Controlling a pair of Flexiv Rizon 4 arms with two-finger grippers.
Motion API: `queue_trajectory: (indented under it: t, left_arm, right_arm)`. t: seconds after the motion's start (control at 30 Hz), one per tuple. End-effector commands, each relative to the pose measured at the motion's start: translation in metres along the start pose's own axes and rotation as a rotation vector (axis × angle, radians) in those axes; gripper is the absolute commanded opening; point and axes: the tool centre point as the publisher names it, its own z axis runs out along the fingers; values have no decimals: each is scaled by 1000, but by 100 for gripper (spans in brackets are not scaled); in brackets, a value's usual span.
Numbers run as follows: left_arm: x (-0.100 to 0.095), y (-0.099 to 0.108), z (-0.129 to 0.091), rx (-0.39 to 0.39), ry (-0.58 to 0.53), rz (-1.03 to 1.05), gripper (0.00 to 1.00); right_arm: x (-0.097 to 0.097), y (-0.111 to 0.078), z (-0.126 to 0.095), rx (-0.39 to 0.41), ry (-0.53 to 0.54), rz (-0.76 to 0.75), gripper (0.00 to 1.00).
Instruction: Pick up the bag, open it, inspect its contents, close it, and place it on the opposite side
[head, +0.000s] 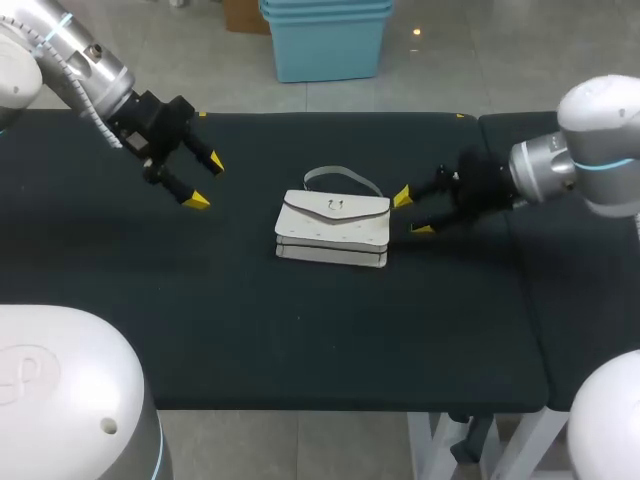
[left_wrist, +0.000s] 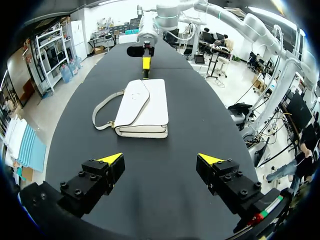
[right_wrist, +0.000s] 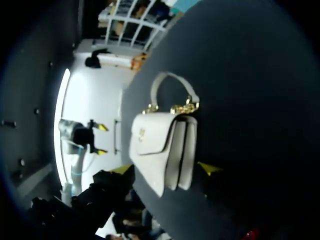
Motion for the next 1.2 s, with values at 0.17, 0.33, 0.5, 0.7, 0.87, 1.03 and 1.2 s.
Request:
queue_trajectory:
  t: [0.17,0.33,0.5,0.7,0.87,1.03,1.2]
  left_arm:
    - [0,0,0,1,0,1,100]
    - [0,0,0,1,0,1,100]
    - [0,0,0,1,0,1,100]
    - [0,0,0,1,0,1,100]
    - [0,0,0,1,0,1,100]
    - [-3,-6,10,-37,14,31,100]
    - [-3,-10,12,-61,28,41,100]
  right_arm:
    - [43,-11,-47,20,-331,-265,100]
    - [59,-16,-55,-10,-492,-429,100]
    - [62,-24,-53,28,-586,-561,100]
    - [62,-24,-53,28,-586,-561,100]
    - [62,-24,-53,28,-586,-561,100]
    - [88,-14,-59,91,-811,-800,100]
    - [97,-7,-59,203,-924,-935,100]
